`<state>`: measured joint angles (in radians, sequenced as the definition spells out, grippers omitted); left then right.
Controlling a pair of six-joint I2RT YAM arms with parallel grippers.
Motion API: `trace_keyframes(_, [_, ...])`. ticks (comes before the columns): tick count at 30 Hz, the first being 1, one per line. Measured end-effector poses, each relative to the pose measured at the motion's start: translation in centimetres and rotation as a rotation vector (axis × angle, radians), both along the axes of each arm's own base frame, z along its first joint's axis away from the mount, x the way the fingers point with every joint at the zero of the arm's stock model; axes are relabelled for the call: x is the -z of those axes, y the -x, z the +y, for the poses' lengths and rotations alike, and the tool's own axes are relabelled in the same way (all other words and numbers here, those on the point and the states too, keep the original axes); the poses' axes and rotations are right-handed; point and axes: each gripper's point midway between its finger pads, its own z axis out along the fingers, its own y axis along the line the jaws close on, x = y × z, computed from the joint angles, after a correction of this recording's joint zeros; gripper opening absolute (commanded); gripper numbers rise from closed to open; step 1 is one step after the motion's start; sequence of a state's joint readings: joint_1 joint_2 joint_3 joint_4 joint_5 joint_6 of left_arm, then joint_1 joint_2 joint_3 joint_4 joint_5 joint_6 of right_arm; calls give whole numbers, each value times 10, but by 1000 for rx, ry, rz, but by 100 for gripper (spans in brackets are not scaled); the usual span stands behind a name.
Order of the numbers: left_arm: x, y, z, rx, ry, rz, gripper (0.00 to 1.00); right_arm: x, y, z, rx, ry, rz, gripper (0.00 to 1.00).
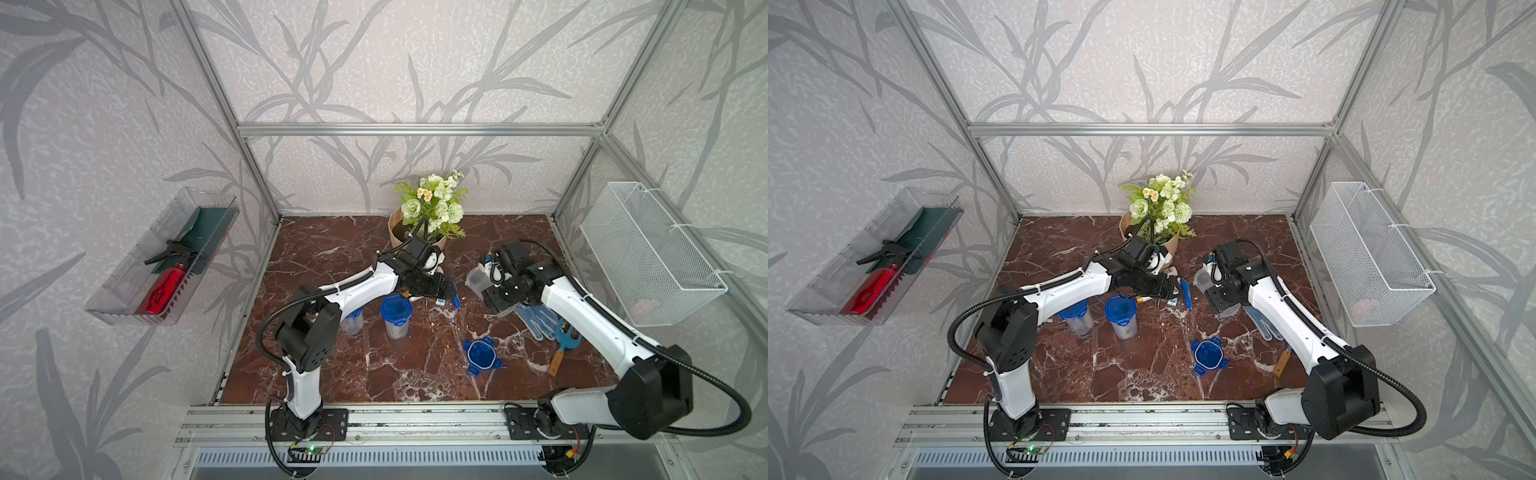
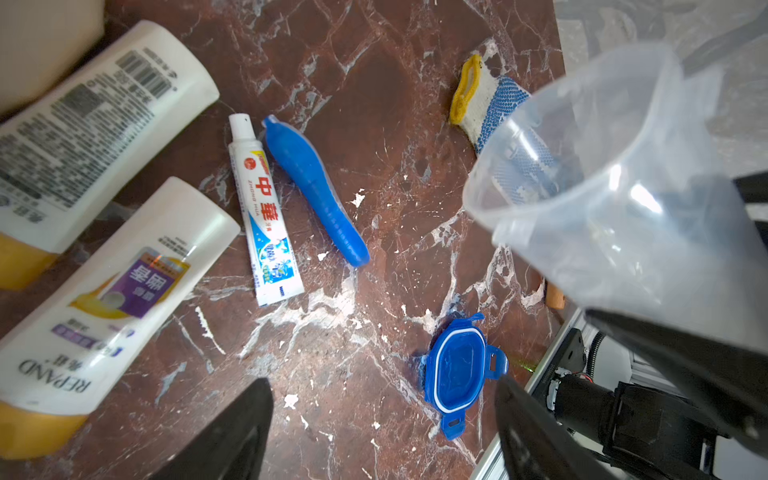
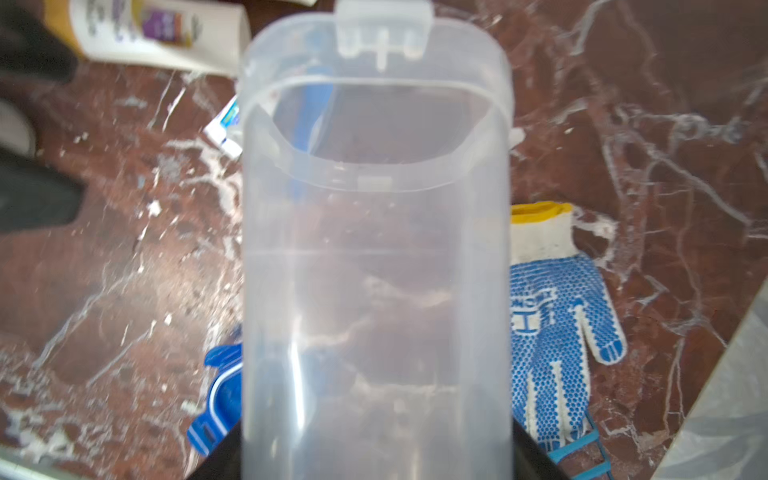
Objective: Take out toiletry kits
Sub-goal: Place the container at the center of the board.
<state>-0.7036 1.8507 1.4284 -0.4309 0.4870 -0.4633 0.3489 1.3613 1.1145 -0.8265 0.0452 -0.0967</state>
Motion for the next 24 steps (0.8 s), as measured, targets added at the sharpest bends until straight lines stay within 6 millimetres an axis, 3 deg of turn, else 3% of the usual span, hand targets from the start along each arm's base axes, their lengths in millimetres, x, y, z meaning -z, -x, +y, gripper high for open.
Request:
trace_keyframes(8, [-50, 20, 1, 8, 16, -122, 83, 36, -62, -6, 161, -56, -70, 19])
trace_keyframes(13, [-60, 28, 12, -7, 0, -160, 83, 69, -100, 2, 193, -53, -41, 28])
trace_keyframes(15, [-58, 30, 18, -18, -21, -166, 86, 80, -113, 6, 197, -61, -34, 40])
trace_keyframes(16, [-56, 31, 22, -23, -31, -166, 88, 85, -118, 7, 201, -64, -33, 49])
trace_keyframes(17, [-55, 32, 25, -28, -42, -168, 97, 89, -121, 7, 206, -65, -33, 58])
trace_keyframes(19, [-53, 35, 33, -41, -61, -167, 99, 90, -128, 6, 227, -79, -54, 83])
trace_keyframes(20, [-53, 35, 36, -45, -69, -177, 99, 89, -130, 5, 237, -84, -59, 90])
trace_keyframes(22, [-56, 36, 43, -60, -75, -196, 99, 87, -135, 2, 261, -99, -78, 99])
trace_keyframes(24, [-61, 39, 51, -75, -76, -215, 99, 86, -138, 0, 277, -108, -90, 99])
